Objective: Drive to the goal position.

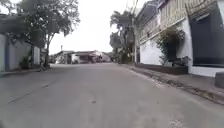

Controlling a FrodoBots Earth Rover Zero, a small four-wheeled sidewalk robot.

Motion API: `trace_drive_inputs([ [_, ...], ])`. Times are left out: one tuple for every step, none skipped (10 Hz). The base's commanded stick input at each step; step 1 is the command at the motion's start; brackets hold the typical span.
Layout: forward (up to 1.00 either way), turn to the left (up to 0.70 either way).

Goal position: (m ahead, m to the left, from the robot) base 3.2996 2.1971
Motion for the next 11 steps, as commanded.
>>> trace_drive_inputs([
  [1.00,0.04],
  [1.00,0.04],
  [1.00,0.04],
  [1.00,0.04],
  [1.00,0.04],
  [1.00,-0.24],
  [1.00,-0.36],
  [1.00,-0.36],
  [1.00,-0.36],
  [1.00,-0.36],
  [1.00,-0.36],
])
